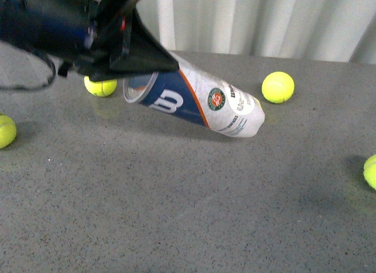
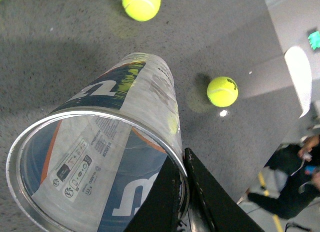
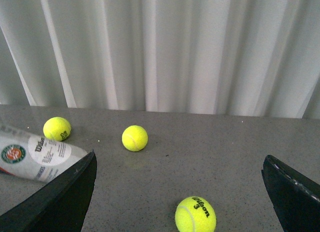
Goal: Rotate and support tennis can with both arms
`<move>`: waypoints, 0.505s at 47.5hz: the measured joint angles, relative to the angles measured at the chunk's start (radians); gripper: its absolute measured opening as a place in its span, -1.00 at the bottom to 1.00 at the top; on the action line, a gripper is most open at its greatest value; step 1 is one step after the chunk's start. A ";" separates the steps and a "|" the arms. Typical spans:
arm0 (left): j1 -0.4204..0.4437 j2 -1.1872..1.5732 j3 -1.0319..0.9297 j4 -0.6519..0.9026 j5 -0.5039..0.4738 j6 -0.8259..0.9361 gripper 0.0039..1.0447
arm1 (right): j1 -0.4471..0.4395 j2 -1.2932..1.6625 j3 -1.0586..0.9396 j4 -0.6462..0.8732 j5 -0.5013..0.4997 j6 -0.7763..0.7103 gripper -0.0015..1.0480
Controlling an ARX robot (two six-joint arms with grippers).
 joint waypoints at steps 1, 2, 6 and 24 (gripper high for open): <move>-0.006 -0.011 0.045 -0.077 -0.003 0.039 -0.94 | 0.000 0.000 0.000 0.000 0.000 0.000 0.86; -0.009 -0.014 0.067 -0.113 -0.008 0.069 -0.94 | 0.000 0.000 0.000 0.000 0.000 0.000 0.86; -0.047 -0.013 0.298 -0.453 -0.105 0.265 -0.94 | 0.000 0.000 0.000 0.000 0.000 0.000 0.86; -0.219 0.303 0.983 -1.149 -0.703 0.859 -0.94 | 0.000 0.000 0.000 0.000 0.000 0.000 0.86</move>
